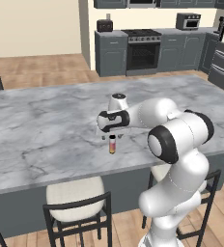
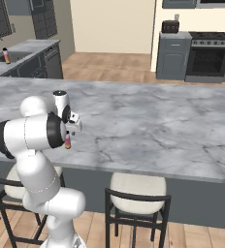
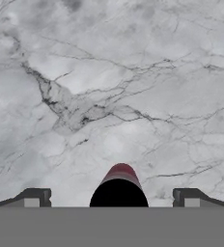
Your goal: Place the large bottle from the dining counter next to the other large bottle outside the sink, and place the small bottle from the dining counter next to the other small bottle inside the sink.
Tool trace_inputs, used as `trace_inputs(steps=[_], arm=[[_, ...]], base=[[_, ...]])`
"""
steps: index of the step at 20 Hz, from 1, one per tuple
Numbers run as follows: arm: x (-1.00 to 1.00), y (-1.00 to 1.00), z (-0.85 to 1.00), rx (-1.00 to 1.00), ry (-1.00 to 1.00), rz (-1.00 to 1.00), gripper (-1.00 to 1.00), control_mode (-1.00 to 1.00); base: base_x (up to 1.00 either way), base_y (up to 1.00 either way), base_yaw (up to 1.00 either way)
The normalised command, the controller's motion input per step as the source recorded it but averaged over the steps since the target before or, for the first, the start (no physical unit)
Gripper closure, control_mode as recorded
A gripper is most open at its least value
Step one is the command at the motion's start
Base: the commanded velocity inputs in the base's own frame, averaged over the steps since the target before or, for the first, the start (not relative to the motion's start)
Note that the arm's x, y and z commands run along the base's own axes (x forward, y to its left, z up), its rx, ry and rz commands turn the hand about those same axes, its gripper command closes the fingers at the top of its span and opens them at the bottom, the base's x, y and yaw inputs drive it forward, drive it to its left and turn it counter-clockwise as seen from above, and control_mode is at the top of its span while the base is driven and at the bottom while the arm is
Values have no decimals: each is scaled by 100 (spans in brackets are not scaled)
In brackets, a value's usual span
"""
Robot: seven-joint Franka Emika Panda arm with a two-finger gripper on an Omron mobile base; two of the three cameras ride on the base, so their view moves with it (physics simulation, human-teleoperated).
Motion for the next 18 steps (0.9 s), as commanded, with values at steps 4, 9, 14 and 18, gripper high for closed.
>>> trace_inputs(steps=[4,9,14,18], arm=[[0,0,0,0,0,0,100,-100],[0,0,0,0,0,0,100,-100],[0,0,3,0,2,0,100,-100],[0,-1,69,0,10,0,100,-100]], base=[[0,0,0],[0,0,0],[0,0,0],[0,0,0]])
